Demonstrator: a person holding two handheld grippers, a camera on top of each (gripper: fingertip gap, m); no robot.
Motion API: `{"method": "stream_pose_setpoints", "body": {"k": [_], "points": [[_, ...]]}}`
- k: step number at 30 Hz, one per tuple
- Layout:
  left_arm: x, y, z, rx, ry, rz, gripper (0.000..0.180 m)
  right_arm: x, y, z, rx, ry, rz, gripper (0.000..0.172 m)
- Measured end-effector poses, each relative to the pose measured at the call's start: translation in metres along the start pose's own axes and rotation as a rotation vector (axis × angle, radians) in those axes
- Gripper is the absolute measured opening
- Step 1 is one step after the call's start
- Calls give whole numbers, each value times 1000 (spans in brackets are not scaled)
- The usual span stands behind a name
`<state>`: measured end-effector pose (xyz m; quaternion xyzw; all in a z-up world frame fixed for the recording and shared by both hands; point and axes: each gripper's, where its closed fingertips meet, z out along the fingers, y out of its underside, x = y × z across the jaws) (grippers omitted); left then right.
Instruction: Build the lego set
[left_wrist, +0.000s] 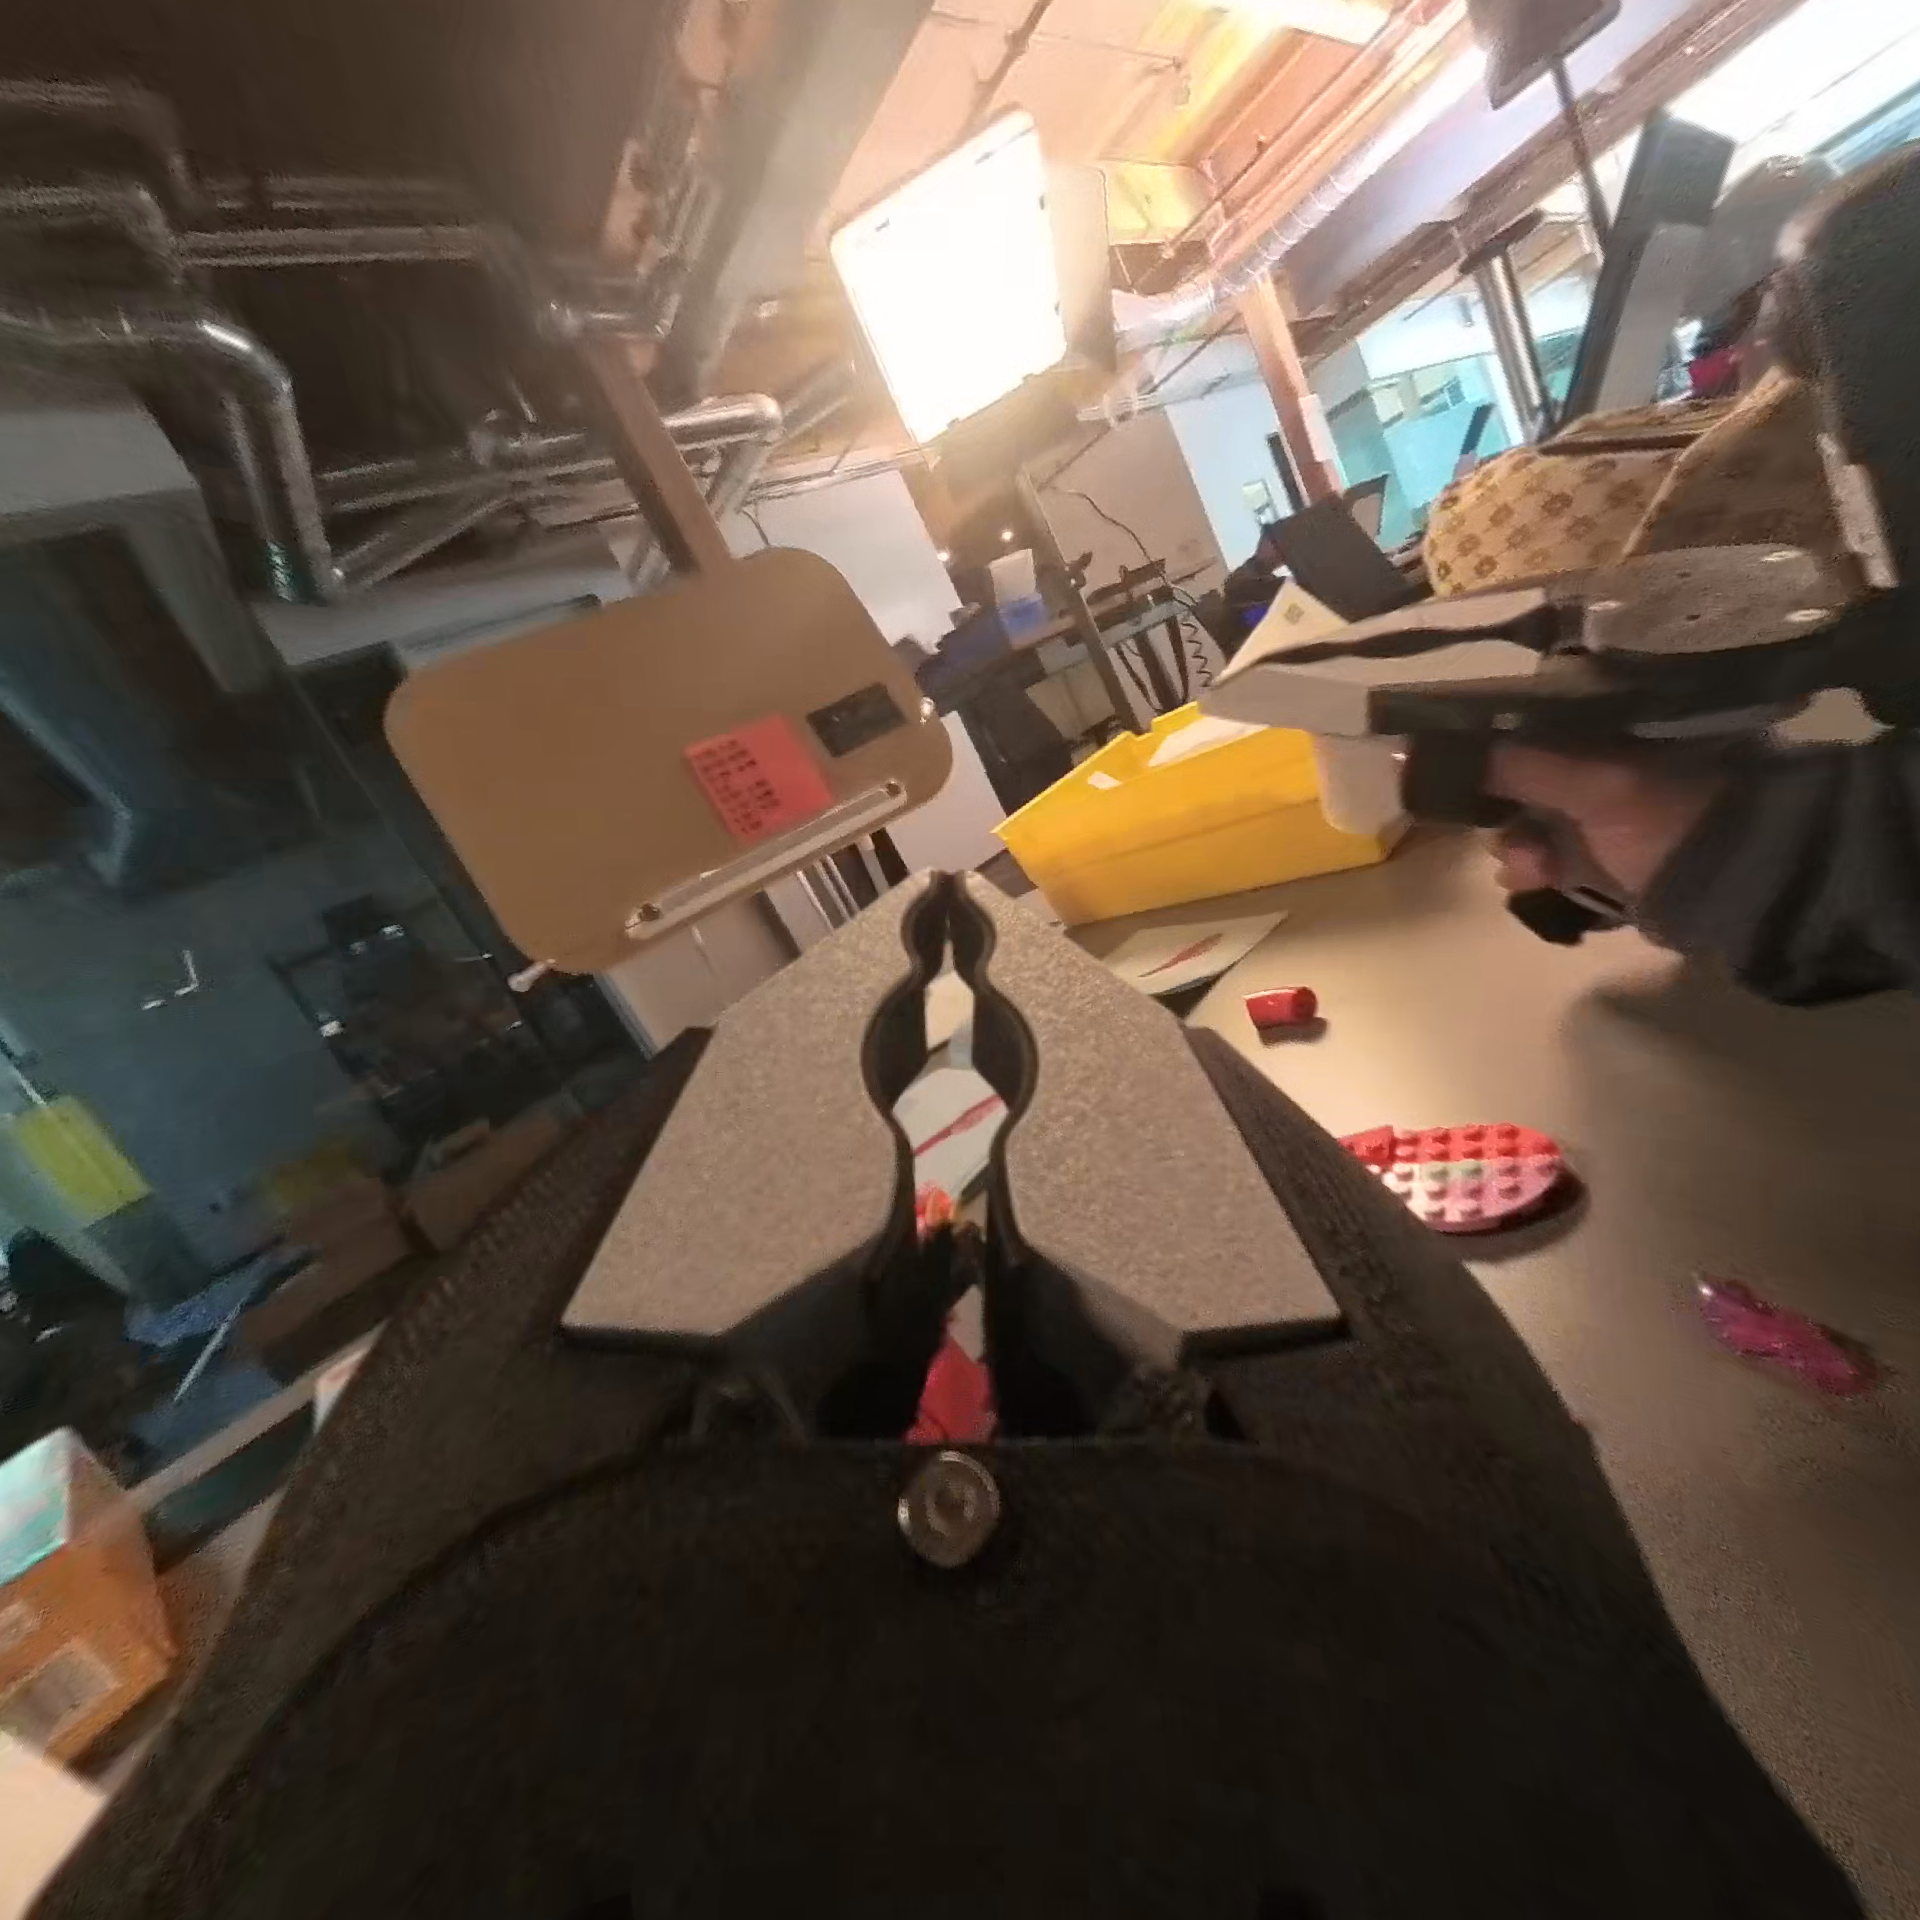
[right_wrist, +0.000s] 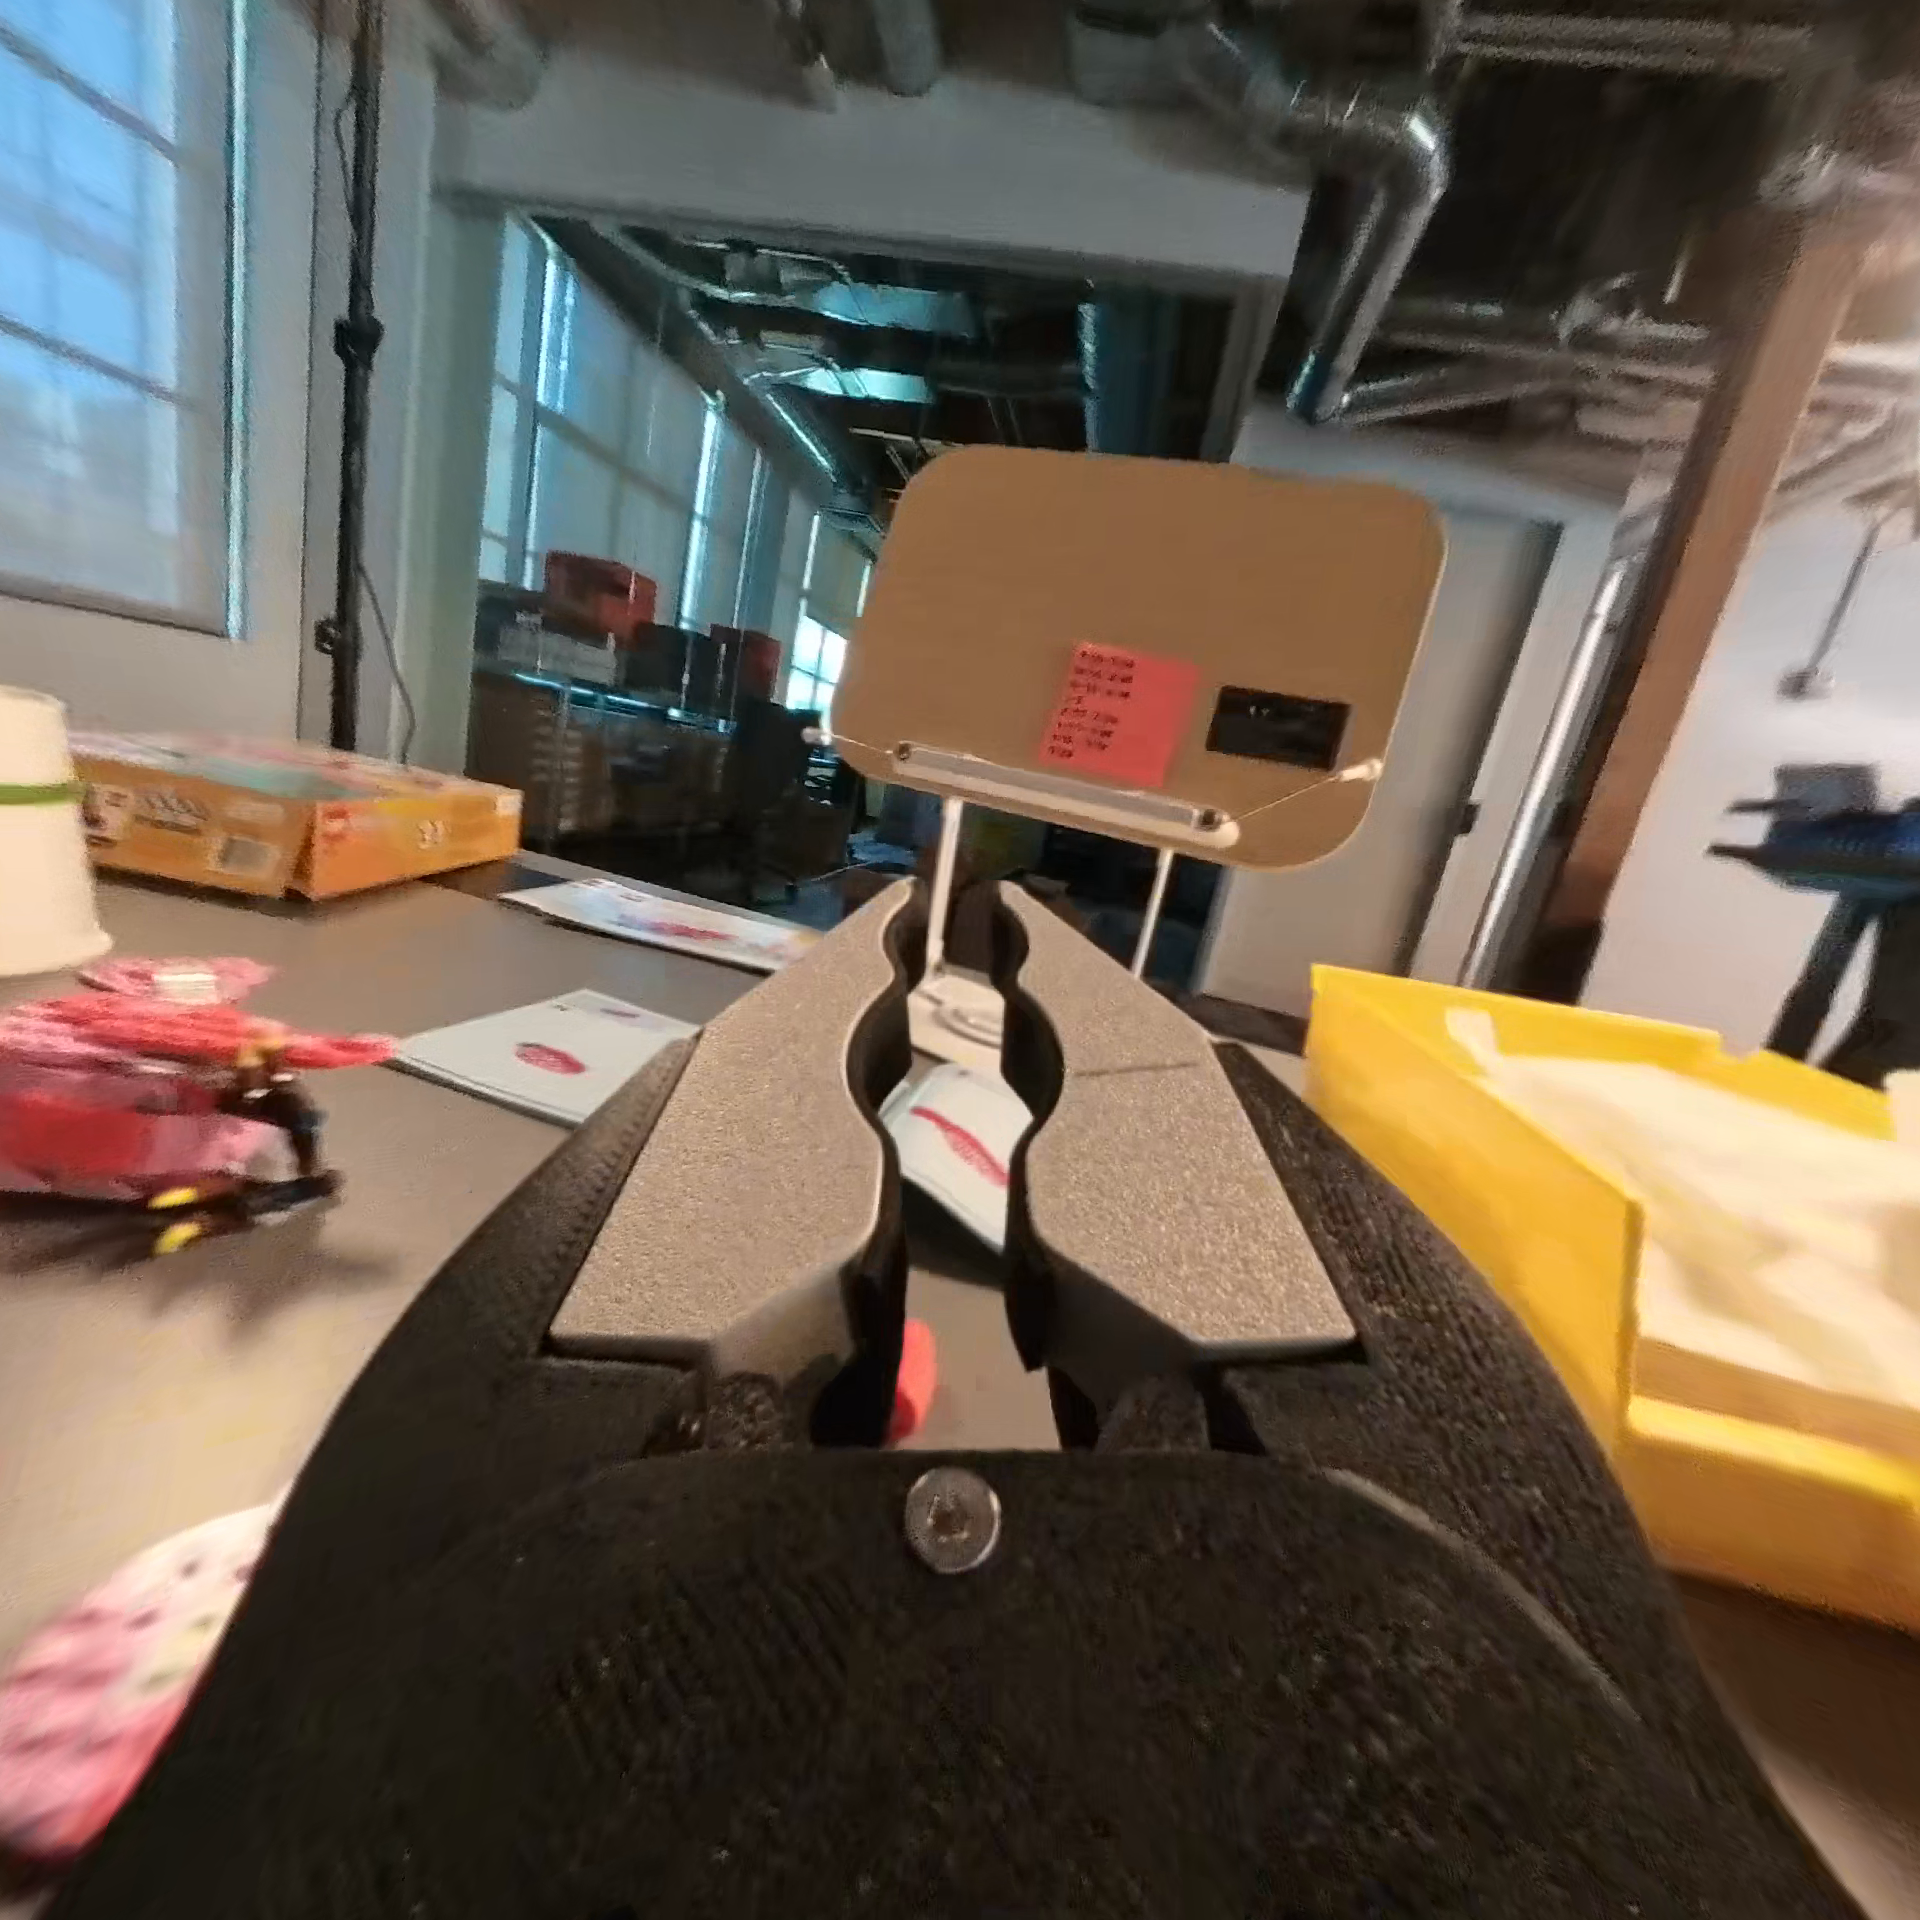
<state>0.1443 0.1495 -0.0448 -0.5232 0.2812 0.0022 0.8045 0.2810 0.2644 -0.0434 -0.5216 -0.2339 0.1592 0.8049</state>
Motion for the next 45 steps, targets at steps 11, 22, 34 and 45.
{"method": "stream_pose_setpoints", "body": {"k": [11,22,34,45], "points": [[19,28,36,-27,107,89,0,110,47,31,-103,418,-17,0],[18,17,21,11,202,5,3,106,49,51,-46,326,78,0],[72,37,-31,-276,847,-136,47,83,45,57,-38,228,18,0],[104,94,-50,-714,970,-265,64,73,45,62,-44,183,11,0]]}}
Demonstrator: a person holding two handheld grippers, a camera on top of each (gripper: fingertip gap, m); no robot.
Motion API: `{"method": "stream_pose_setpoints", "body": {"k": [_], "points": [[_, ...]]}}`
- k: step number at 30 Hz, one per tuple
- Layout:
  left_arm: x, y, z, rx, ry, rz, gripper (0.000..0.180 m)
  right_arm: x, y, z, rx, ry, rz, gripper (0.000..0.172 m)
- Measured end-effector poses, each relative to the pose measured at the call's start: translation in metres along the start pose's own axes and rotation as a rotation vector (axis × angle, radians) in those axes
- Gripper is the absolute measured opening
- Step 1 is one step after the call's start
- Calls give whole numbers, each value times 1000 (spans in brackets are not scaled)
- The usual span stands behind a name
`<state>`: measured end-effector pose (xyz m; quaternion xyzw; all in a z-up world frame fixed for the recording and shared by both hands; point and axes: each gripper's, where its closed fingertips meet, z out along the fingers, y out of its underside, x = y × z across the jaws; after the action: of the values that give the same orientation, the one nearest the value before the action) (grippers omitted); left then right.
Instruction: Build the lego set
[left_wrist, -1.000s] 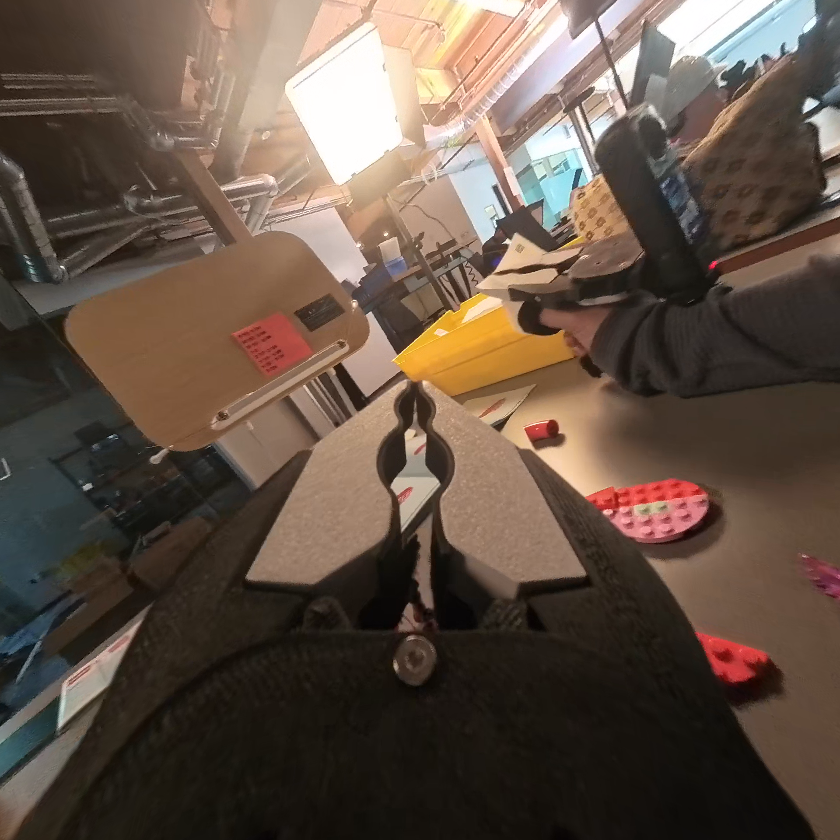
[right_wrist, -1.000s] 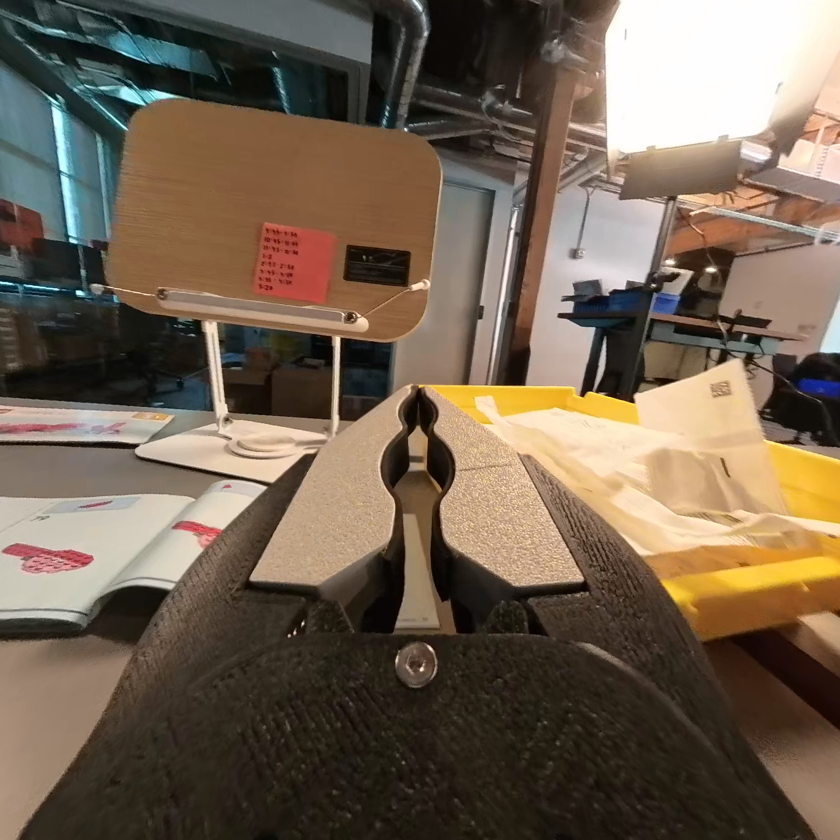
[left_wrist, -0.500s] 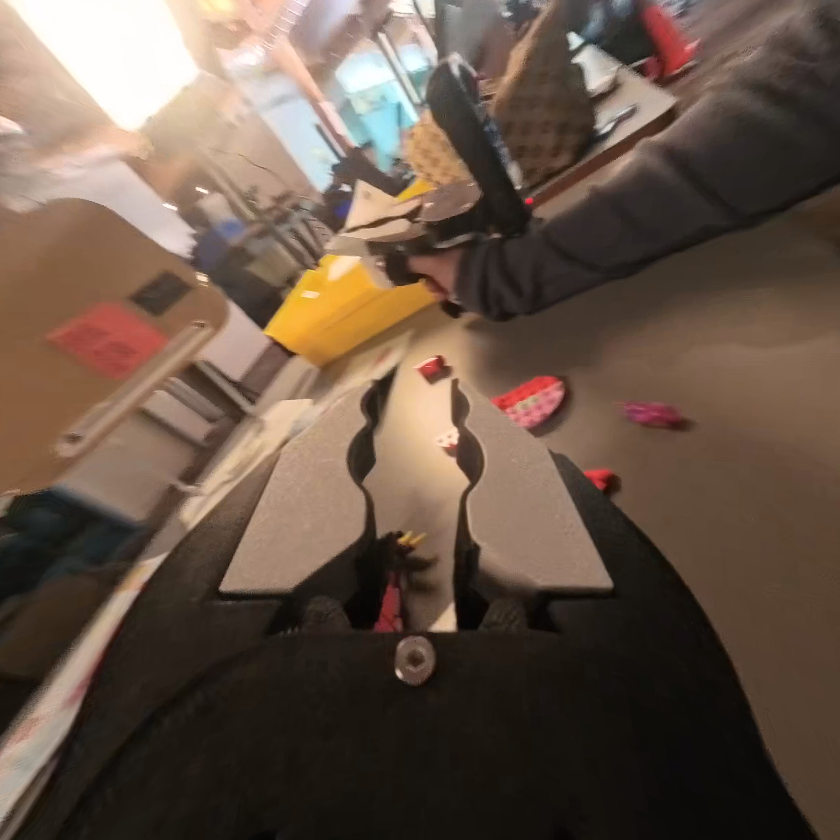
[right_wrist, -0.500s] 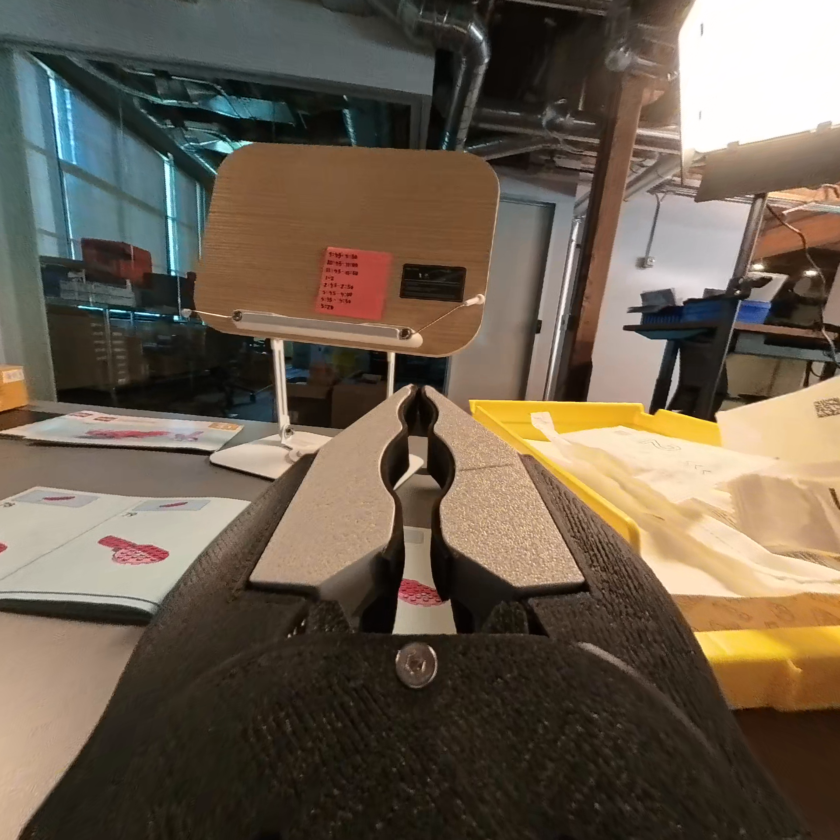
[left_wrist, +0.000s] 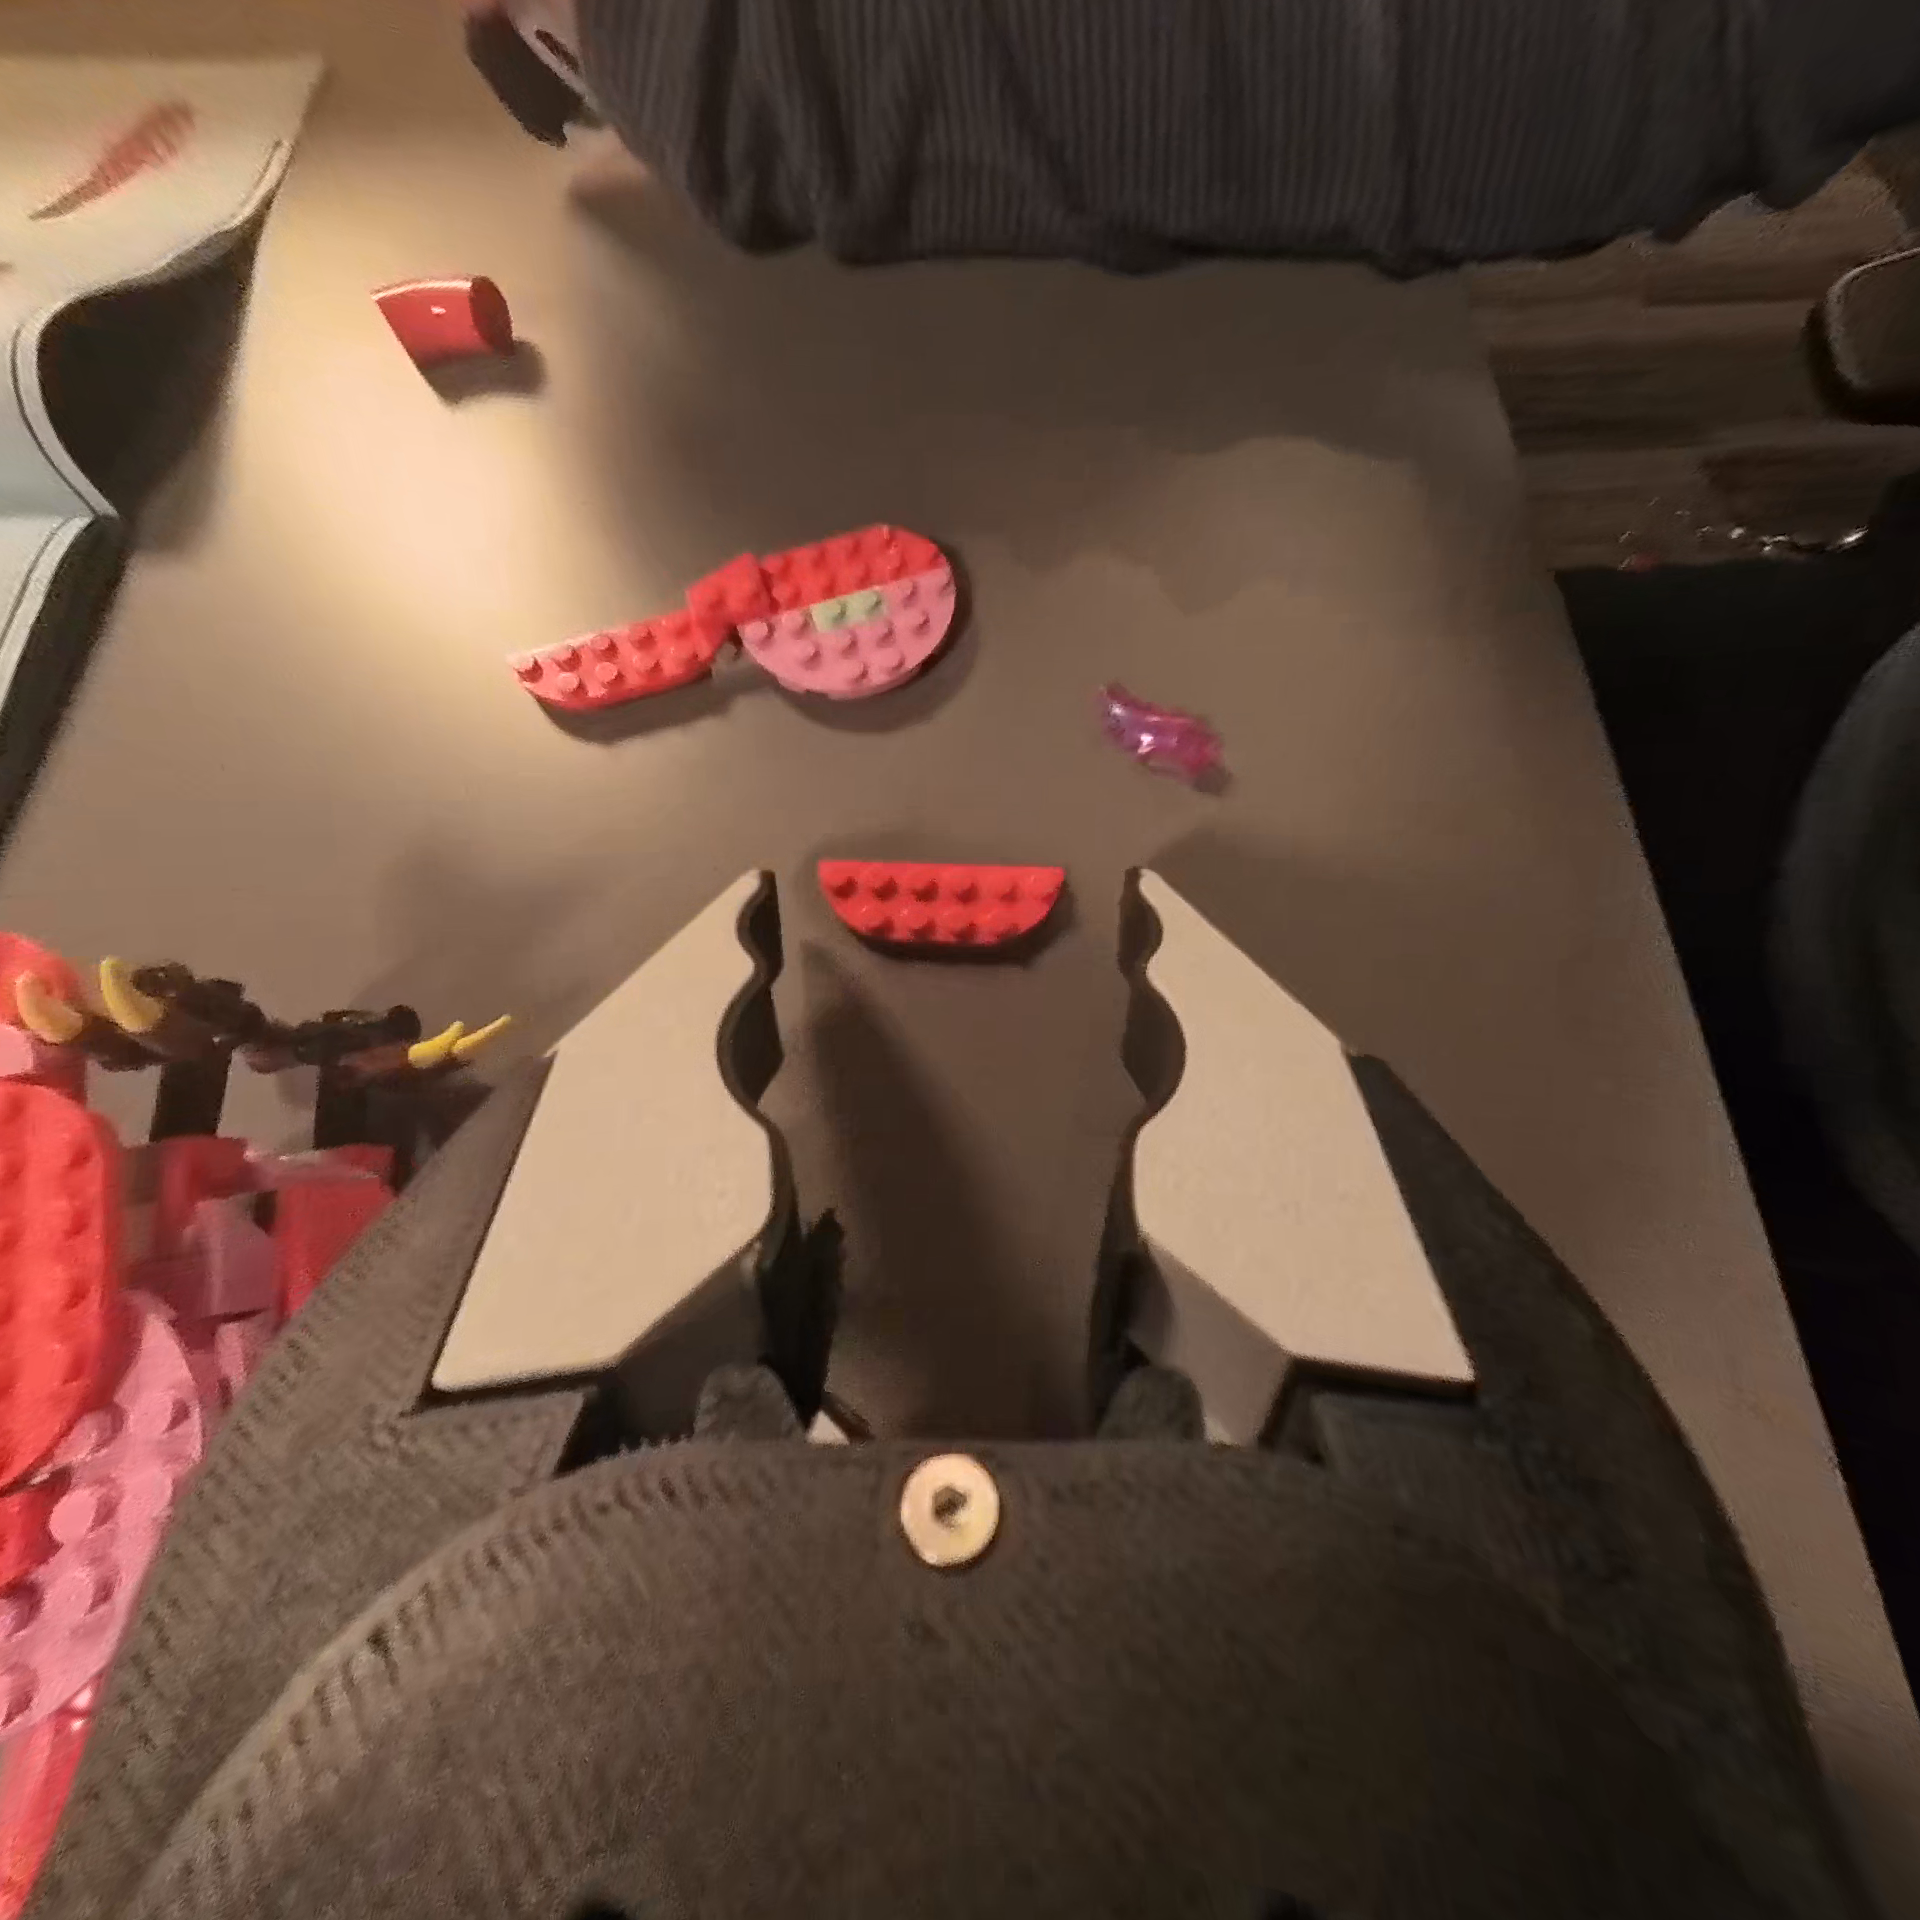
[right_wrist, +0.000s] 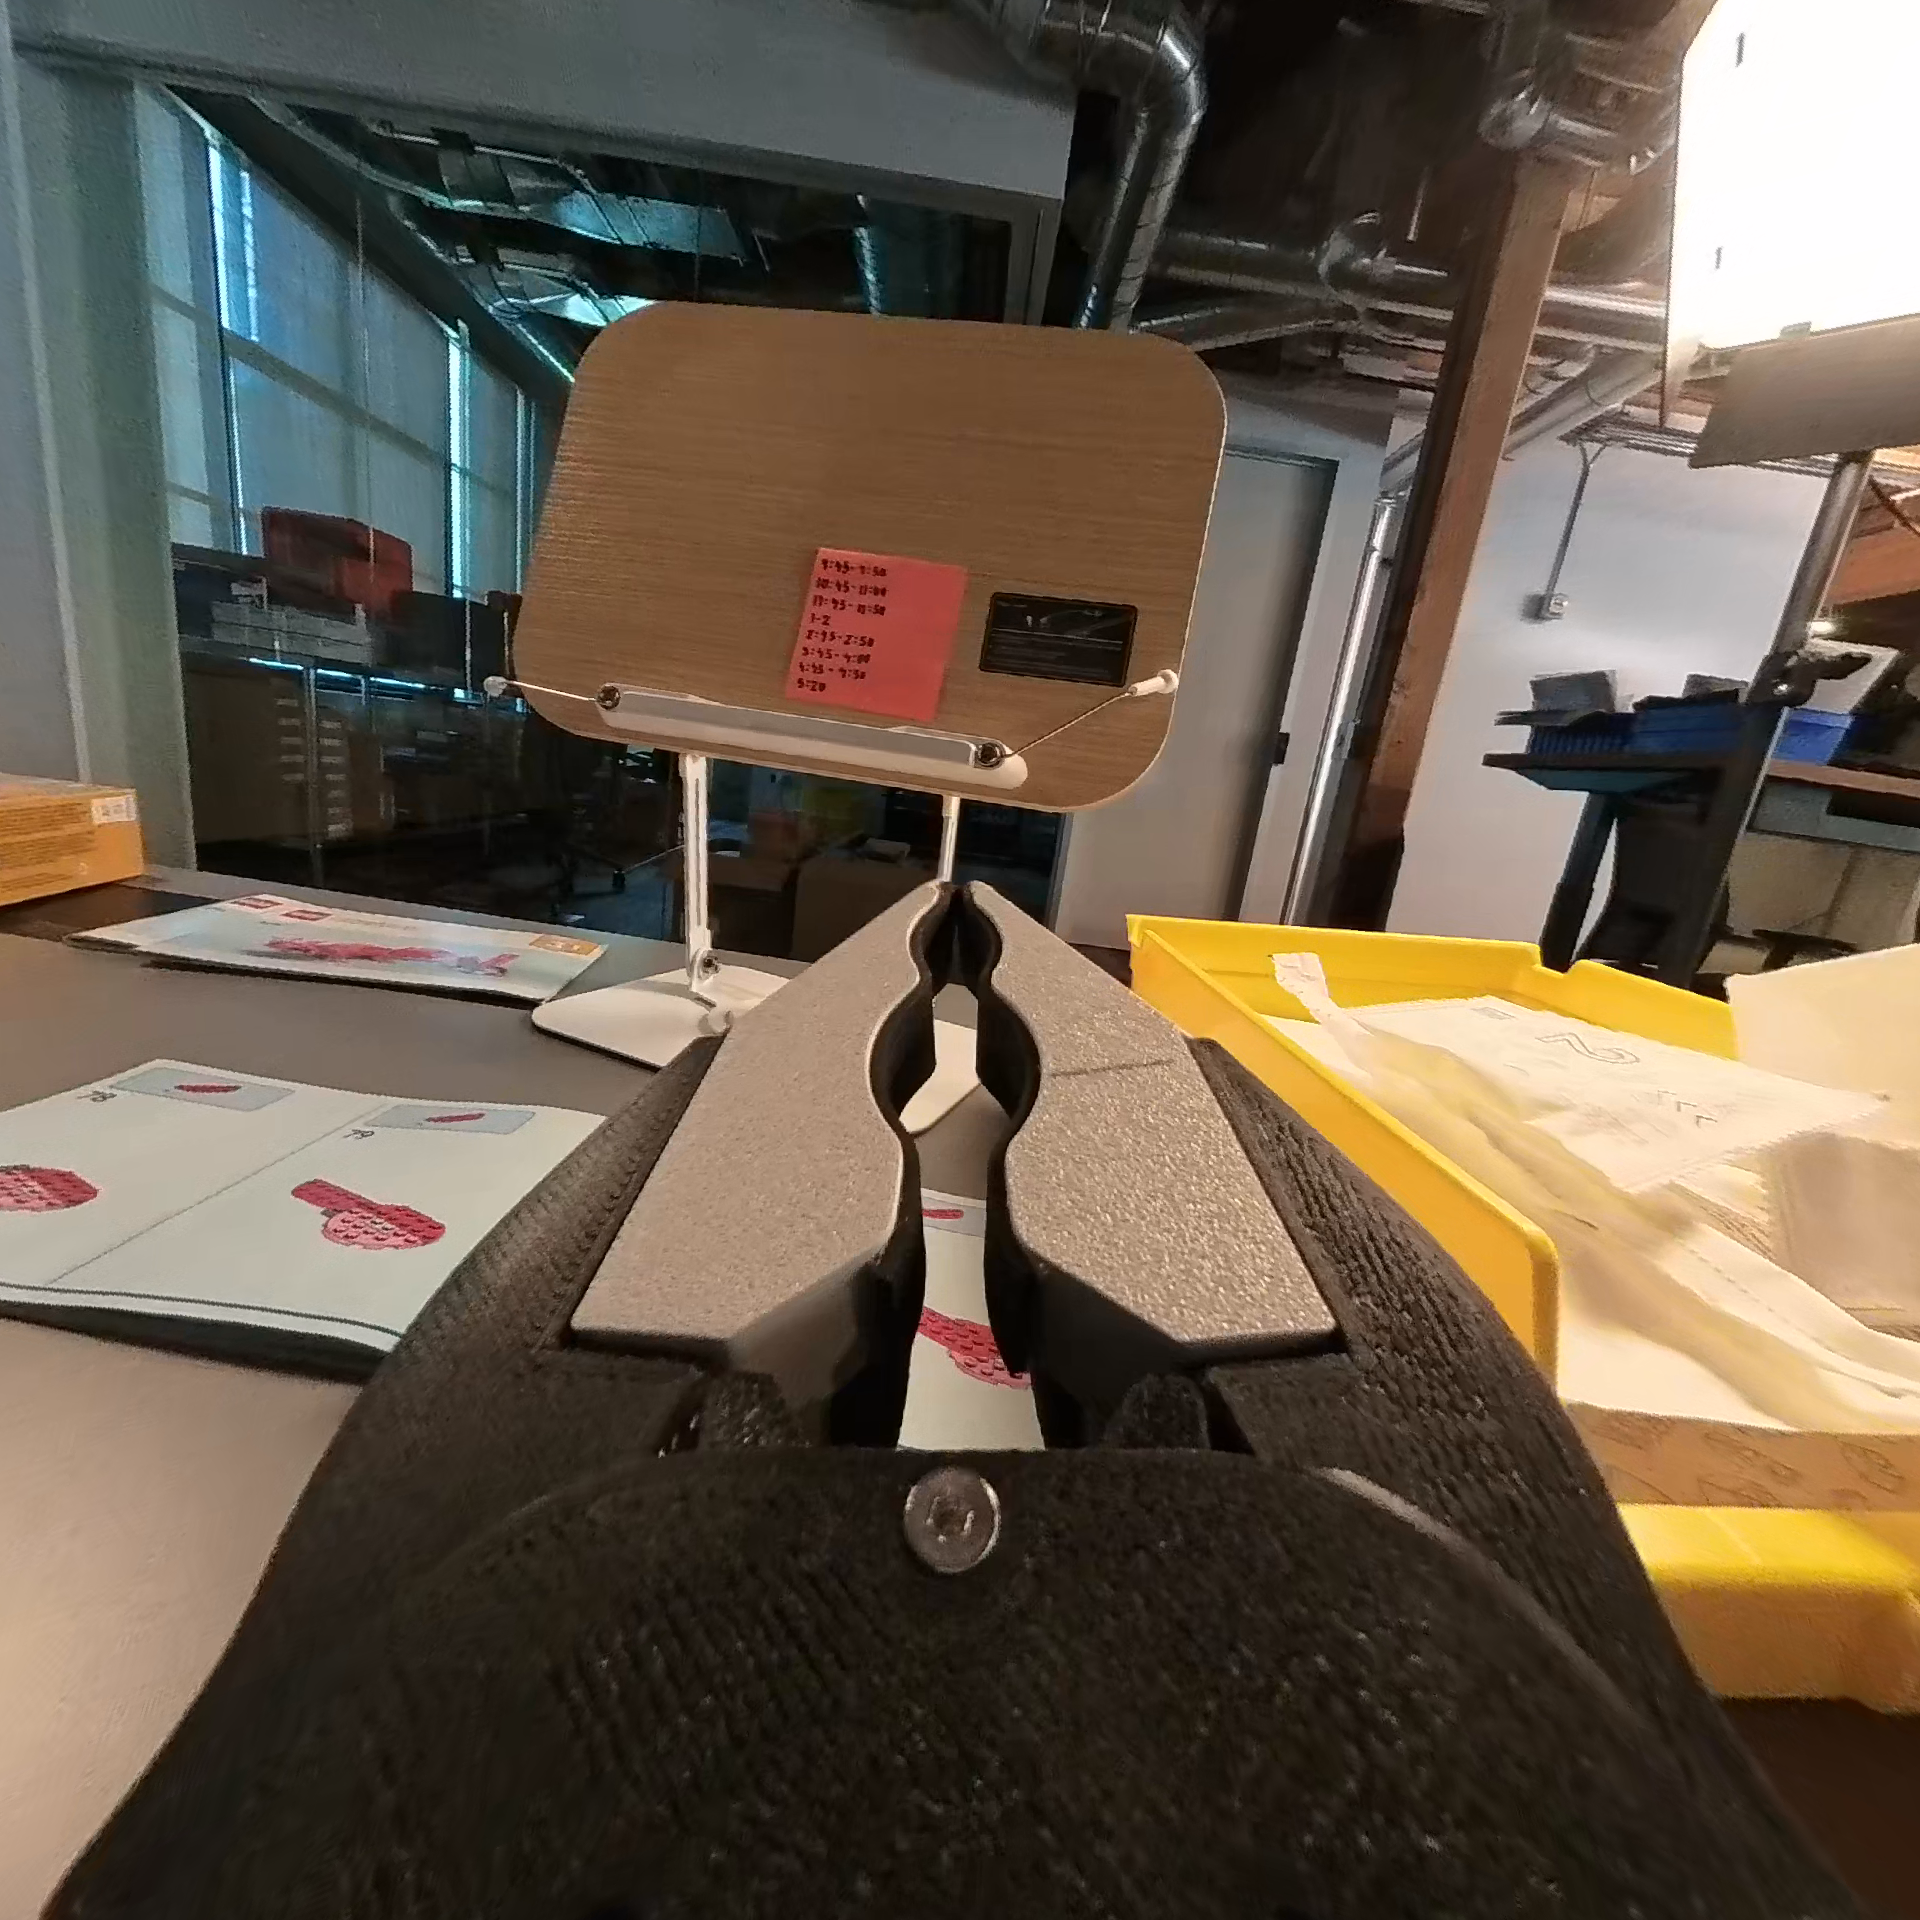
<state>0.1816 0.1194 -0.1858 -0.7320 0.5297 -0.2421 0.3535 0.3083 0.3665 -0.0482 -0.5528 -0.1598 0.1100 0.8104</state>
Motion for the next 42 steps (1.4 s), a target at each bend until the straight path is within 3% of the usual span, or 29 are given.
{"method": "stream_pose_setpoints", "body": {"k": [20,27,28,30,34,38,42], "points": [[0,3,5,-32,-8,-6,47,17,1,-2,12,52,96,0],[-31,3,2,-28,-196,-63,47,12,3,0,5,39,68,0],[-33,2,2,-26,-217,-57,55,11,3,0,4,37,64,0],[-37,-2,2,-15,-267,-20,75,9,3,0,5,30,57,0],[-32,-30,7,80,-342,155,69,6,3,1,4,19,47,0],[-27,-41,22,63,-254,161,79,2,2,1,5,5,36,0],[-25,-45,28,72,-165,138,72,-2,1,2,7,-10,25,0]]}}
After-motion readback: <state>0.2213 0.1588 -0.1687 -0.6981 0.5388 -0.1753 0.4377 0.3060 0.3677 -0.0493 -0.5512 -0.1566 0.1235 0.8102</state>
